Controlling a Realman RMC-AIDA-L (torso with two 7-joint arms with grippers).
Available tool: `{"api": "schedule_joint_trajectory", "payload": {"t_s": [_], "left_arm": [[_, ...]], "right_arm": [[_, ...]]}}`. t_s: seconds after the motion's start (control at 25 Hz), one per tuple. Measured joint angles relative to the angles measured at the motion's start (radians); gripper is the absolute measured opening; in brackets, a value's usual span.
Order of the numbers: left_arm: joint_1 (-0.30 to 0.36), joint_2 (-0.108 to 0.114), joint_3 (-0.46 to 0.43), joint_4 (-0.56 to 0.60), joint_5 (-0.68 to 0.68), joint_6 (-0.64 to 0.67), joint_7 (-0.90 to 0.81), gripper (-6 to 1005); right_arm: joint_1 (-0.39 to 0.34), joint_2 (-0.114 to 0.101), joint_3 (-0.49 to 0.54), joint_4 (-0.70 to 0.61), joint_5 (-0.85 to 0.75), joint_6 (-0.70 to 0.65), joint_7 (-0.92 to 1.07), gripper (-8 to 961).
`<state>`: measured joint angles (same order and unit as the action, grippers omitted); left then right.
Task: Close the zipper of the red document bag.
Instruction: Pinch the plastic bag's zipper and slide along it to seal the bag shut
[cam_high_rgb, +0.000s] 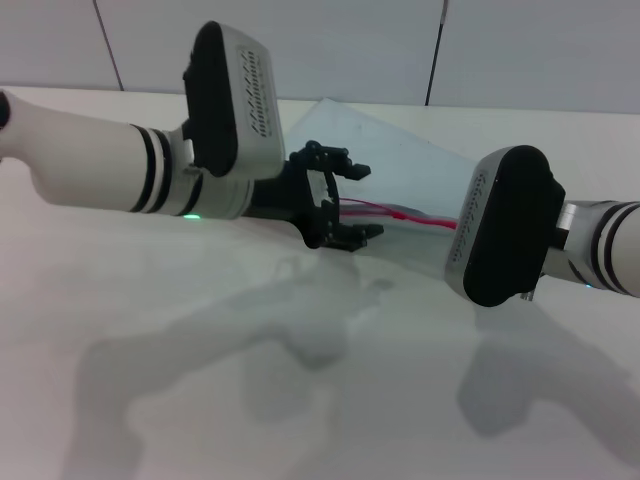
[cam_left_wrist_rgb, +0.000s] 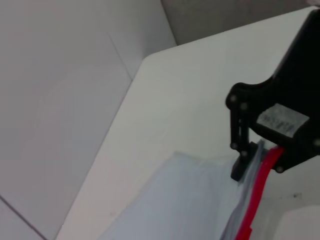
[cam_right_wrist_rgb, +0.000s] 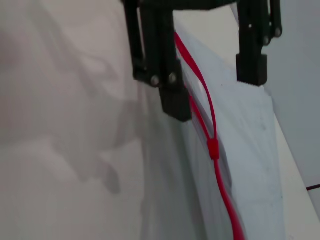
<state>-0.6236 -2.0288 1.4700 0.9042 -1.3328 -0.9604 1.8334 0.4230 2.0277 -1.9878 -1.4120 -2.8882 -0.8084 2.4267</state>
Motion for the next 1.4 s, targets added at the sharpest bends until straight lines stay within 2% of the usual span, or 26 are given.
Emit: {"api": "schedule_joint_trajectory", "payload": {"t_s": [0.56,0.84,1.12,1.24,1.4], "left_arm": [[-0.007,-0.003,0.072,0.023,0.010,0.048,0.011,647],[0.020,-0.002,0.210,0.061,0.012,0.204,0.011,653],[0.058,-0.002,0.230,0.064,-0.001,0.264,0.013,659],[0.072,-0.002,0.225,0.064,-0.046,0.267,0.040,660],[0.095,-0.002,0.226,0.065,-0.167,0.265,0.157,656]], "right_arm": [[0.003,0.001,-0.008,-0.007,0.001,-0.005,0.000,56],[0.004,0.002,-0.008,-0.007,0.001,-0.005,0.000,54],[0.003,0.002,-0.008,-0.006,0.001,-0.005,0.000,55],[0.003,0.002,-0.008,-0.006,0.001,-0.005,0.000,55],[0.003,0.002,-0.007,-0.001,0.001,-0.005,0.000,56]]}}
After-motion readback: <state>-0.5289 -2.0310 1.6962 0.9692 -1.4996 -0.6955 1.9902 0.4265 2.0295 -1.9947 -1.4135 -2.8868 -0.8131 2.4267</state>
